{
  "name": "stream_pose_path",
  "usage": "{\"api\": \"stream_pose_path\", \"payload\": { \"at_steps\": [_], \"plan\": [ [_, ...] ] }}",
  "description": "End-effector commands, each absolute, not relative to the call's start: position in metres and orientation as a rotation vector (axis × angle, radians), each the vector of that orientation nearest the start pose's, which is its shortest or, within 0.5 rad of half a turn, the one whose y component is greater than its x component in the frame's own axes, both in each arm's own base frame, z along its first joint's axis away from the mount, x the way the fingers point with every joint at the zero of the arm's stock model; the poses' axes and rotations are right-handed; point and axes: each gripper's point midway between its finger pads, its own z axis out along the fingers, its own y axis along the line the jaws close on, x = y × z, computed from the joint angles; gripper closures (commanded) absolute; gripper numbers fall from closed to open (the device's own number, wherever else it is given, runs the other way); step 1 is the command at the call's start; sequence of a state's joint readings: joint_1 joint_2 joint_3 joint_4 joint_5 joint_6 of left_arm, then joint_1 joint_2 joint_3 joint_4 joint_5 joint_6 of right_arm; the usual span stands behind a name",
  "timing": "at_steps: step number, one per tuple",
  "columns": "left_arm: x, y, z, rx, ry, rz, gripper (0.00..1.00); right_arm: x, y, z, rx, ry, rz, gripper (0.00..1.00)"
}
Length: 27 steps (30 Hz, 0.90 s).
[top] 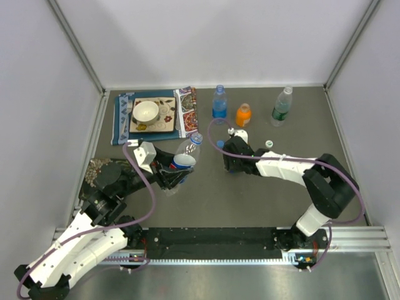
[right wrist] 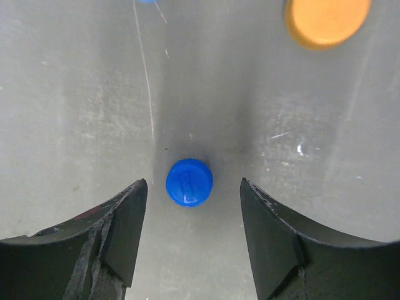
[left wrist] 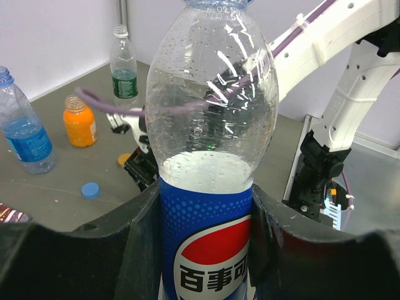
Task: Unscrew the bottle caps
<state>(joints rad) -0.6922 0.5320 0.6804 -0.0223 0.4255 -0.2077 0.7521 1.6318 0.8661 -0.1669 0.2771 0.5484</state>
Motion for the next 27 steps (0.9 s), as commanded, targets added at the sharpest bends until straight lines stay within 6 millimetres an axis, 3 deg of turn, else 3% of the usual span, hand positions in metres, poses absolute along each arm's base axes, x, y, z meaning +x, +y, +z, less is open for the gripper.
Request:
{"api": "stream_pose_path", "payload": {
  "at_steps": [1, 2, 4, 6, 8, 9, 11, 12, 13, 15, 17, 19, 24, 27],
  "plan": [
    [0.149, -0.226, 0.344, 0.696, 1.314, -1.029, 0.49, 0.318, 0.244, 0.139, -0.128, 2.271, 0.266, 0.36],
    [0.149, -0.226, 0.343, 0.697, 1.316, -1.029, 0.49, 0.328, 0.249, 0.191, -0.126, 2.167, 0.316, 0.35],
    [0.149, -0.226, 0.343, 0.692, 1.318, -1.032, 0.49, 0.331, 0.243, 0.234, -0.119, 2.098, 0.31, 0.34],
    [0.149, -0.226, 0.342, 0.693, 1.323, -1.038, 0.49, 0.33, 0.239, 0.293, -0.101, 1.983, 0.362, 0.34],
    [0.149, -0.228, 0.34, 0.699, 1.326, -1.041, 0.49, 0.323, 0.236, 0.322, -0.087, 1.923, 0.42, 0.34],
    [0.15, -0.229, 0.339, 0.699, 1.328, -1.044, 0.49, 0.31, 0.233, 0.345, -0.094, 1.872, 0.49, 0.33],
    [0.151, -0.232, 0.336, 0.705, 1.335, -1.054, 0.49, 0.294, 0.244, 0.366, -0.182, 1.783, 0.62, 0.32],
    [0.151, -0.233, 0.335, 0.71, 1.337, -1.057, 0.49, 0.269, 0.268, 0.378, -0.34, 1.724, 0.808, 0.32],
    [0.152, -0.234, 0.335, 0.713, 1.332, -1.06, 0.5, 0.246, 0.268, 0.399, -0.399, 1.636, 0.902, 0.3],
    [0.153, -0.238, 0.333, 0.728, 1.339, -1.066, 0.5, 0.215, 0.271, 0.416, -0.446, 1.537, 1.064, 0.27],
    [0.154, -0.241, 0.332, 0.735, 1.343, -1.077, 0.5, 0.2, 0.272, 0.421, -0.466, 1.502, 1.141, 0.24],
    [0.156, -0.243, 0.331, 0.731, 1.352, -1.089, 0.5, 0.189, 0.273, 0.427, -0.482, 1.49, 1.196, 0.2],
    [0.156, -0.252, 0.334, 0.738, 1.356, -1.137, 0.5, 0.161, 0.301, 0.428, -0.636, 1.489, 1.328, 0.12],
    [0.155, -0.254, 0.334, 0.738, 1.365, -1.156, 0.5, 0.158, 0.315, 0.42, -0.69, 1.504, 1.316, 0.12]
  ]
}}
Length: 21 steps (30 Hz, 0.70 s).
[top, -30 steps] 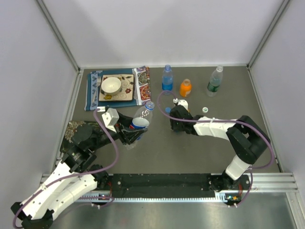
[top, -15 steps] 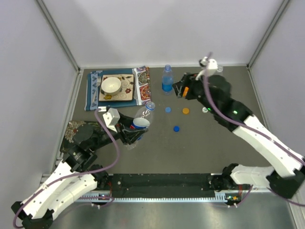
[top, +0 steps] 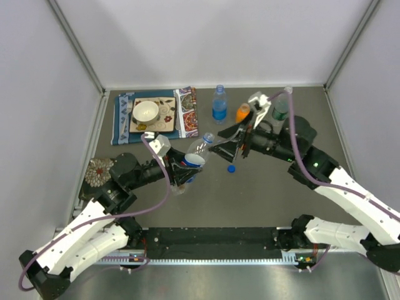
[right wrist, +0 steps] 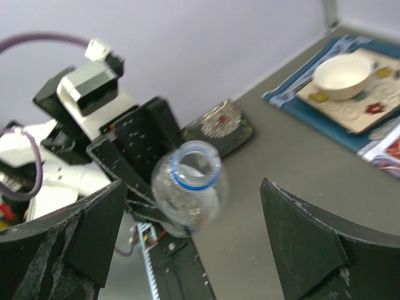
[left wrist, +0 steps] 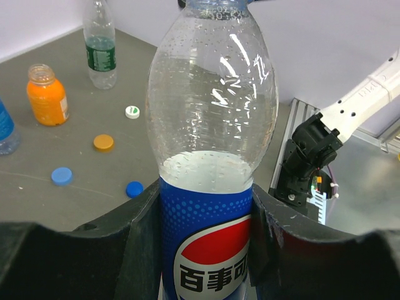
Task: Unscrew the bottle caps
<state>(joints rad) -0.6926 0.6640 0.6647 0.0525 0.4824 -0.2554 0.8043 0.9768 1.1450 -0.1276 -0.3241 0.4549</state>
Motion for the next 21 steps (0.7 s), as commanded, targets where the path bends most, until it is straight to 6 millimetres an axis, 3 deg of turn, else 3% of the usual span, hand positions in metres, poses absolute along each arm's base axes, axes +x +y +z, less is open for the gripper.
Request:
{"api": "stream_pose_path", "payload": {
  "at_steps": [1, 6, 14, 17, 21],
  "plan": [
    [0.155, -0.255, 0.334, 0.743, 1.363, -1.158, 0.5, 0.159, 0.317, 0.418, -0.694, 1.506, 1.317, 0.12],
    [0.155, -0.255, 0.333, 0.736, 1.373, -1.162, 0.49, 0.173, 0.324, 0.41, -0.653, 1.539, 1.276, 0.13],
    [0.153, -0.256, 0.33, 0.739, 1.382, -1.171, 0.49, 0.181, 0.332, 0.423, -0.622, 1.504, 1.296, 0.21],
    [0.152, -0.256, 0.329, 0.743, 1.382, -1.174, 0.49, 0.182, 0.334, 0.425, -0.617, 1.499, 1.304, 0.29],
    [0.152, -0.256, 0.327, 0.745, 1.386, -1.172, 0.49, 0.182, 0.335, 0.423, -0.608, 1.506, 1.319, 0.51]
  ]
}}
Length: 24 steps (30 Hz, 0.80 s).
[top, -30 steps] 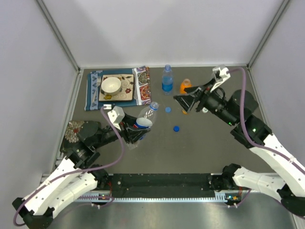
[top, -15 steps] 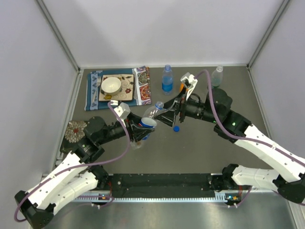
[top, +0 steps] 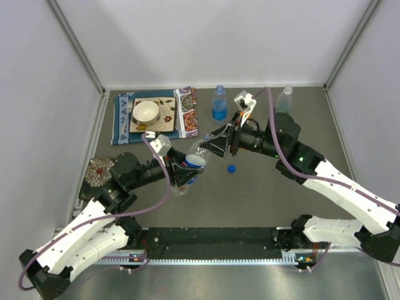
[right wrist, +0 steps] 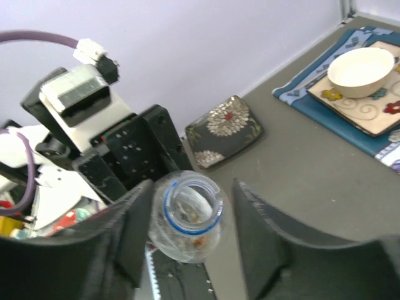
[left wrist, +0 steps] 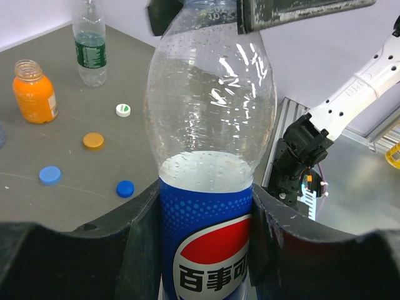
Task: Unscrew the bottle caps
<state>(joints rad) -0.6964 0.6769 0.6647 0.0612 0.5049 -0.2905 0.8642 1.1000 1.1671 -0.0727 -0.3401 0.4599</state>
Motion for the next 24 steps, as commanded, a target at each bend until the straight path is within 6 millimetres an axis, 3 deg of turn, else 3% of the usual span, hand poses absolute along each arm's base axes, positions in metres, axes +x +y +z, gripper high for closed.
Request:
{"api": "stream_pose_path", "payload": {
  "at_steps": [1, 5, 9, 10, 11, 12, 13, 14, 16, 17, 18, 19, 22, 24],
  "plan": [
    [0.152, -0.256, 0.328, 0.746, 1.384, -1.173, 0.49, 0.181, 0.336, 0.428, -0.608, 1.483, 1.329, 0.55],
    [0.151, -0.256, 0.328, 0.748, 1.381, -1.17, 0.49, 0.181, 0.337, 0.424, -0.609, 1.493, 1.335, 0.7],
    [0.152, -0.256, 0.33, 0.747, 1.377, -1.168, 0.47, 0.179, 0.337, 0.421, -0.617, 1.501, 1.341, 0.98],
    [0.153, -0.256, 0.329, 0.742, 1.381, -1.164, 0.45, 0.179, 0.337, 0.42, -0.616, 1.504, 1.34, 1.0],
    [0.154, -0.255, 0.329, 0.737, 1.385, -1.162, 0.41, 0.18, 0.336, 0.419, -0.61, 1.512, 1.329, 1.0],
    [0.155, -0.255, 0.332, 0.728, 1.386, -1.157, 0.29, 0.18, 0.333, 0.423, -0.603, 1.5, 1.321, 1.0],
    [0.157, -0.253, 0.331, 0.714, 1.403, -1.146, 0.23, 0.181, 0.329, 0.419, -0.607, 1.52, 1.289, 1.0],
    [0.167, -0.249, 0.332, 0.656, 1.424, -1.103, 0.02, 0.188, 0.322, 0.412, -0.575, 1.563, 1.226, 1.0],
    [0.175, -0.239, 0.34, 0.605, 1.423, -1.037, 0.02, 0.198, 0.308, 0.417, -0.561, 1.571, 1.098, 1.0],
    [0.185, -0.231, 0.338, 0.548, 1.452, -0.979, 0.02, 0.216, 0.294, 0.417, -0.489, 1.594, 0.979, 1.0],
    [0.189, -0.225, 0.344, 0.513, 1.444, -0.943, 0.02, 0.22, 0.282, 0.412, -0.477, 1.648, 0.893, 1.0],
    [0.192, -0.218, 0.342, 0.485, 1.464, -0.909, 0.02, 0.242, 0.262, 0.407, -0.4, 1.672, 0.719, 1.0],
    [0.214, -0.186, 0.336, 0.269, 1.527, -0.765, 0.01, 0.263, 0.227, 0.39, -0.32, 1.742, 0.477, 1.0],
    [0.223, -0.165, 0.321, 0.171, 1.563, -0.664, 0.01, 0.282, 0.199, 0.374, -0.204, 1.784, 0.336, 1.0]
  ]
}}
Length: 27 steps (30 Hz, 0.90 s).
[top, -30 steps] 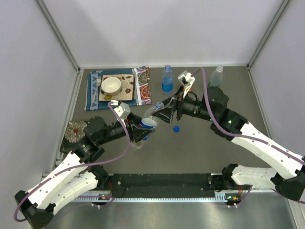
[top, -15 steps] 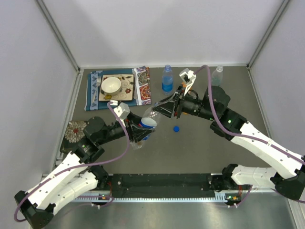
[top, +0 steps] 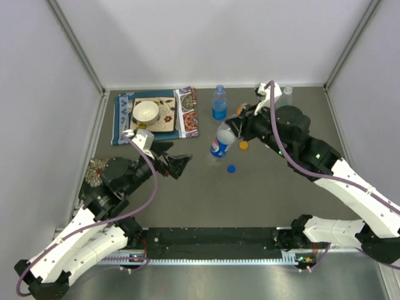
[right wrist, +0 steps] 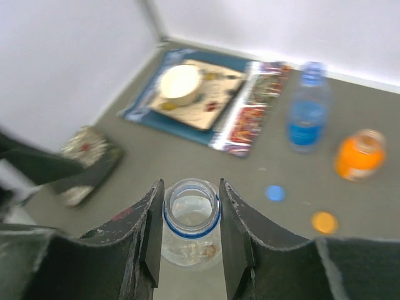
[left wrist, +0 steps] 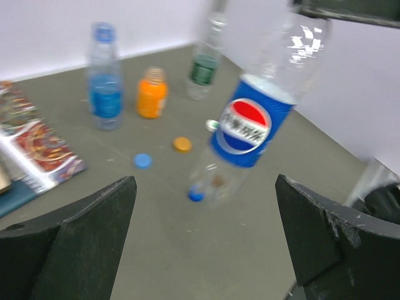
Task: Unscrew the bottle caps
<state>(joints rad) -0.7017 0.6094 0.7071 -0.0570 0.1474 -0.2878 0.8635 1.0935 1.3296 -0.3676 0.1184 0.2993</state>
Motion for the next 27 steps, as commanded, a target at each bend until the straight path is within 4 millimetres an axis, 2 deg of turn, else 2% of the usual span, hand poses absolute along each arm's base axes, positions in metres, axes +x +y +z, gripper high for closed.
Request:
{"api": "stream_pose_path", "payload": {
  "at_steps": [1, 3, 5, 6, 8, 9, 15, 27],
  "plan": [
    [0.225, -0.16, 0.317, 0.148, 1.571, -0.642, 0.01, 0.286, 0.19, 0.367, -0.163, 1.806, 0.301, 1.0],
    [0.224, -0.154, 0.303, 0.124, 1.596, -0.623, 0.01, 0.298, 0.175, 0.345, -0.109, 1.849, 0.209, 1.0],
    [0.221, -0.157, 0.293, 0.145, 1.609, -0.634, 0.01, 0.307, 0.161, 0.332, -0.049, 1.866, 0.127, 1.0],
    [0.219, -0.158, 0.292, 0.15, 1.606, -0.649, 0.01, 0.312, 0.16, 0.316, -0.048, 1.894, 0.094, 1.0],
    [0.216, -0.161, 0.285, 0.167, 1.616, -0.664, 0.01, 0.32, 0.157, 0.31, -0.007, 1.875, 0.077, 1.0],
    [0.215, -0.16, 0.285, 0.159, 1.613, -0.671, 0.01, 0.32, 0.157, 0.299, -0.009, 1.884, 0.063, 1.0],
    [0.22, -0.144, 0.279, 0.06, 1.628, -0.615, 0.01, 0.332, 0.158, 0.281, 0.032, 1.874, 0.019, 1.0],
    [0.214, -0.147, 0.278, 0.059, 1.599, -0.668, 0.01, 0.342, 0.155, 0.247, 0.078, 1.848, -0.019, 1.0]
  ]
}}
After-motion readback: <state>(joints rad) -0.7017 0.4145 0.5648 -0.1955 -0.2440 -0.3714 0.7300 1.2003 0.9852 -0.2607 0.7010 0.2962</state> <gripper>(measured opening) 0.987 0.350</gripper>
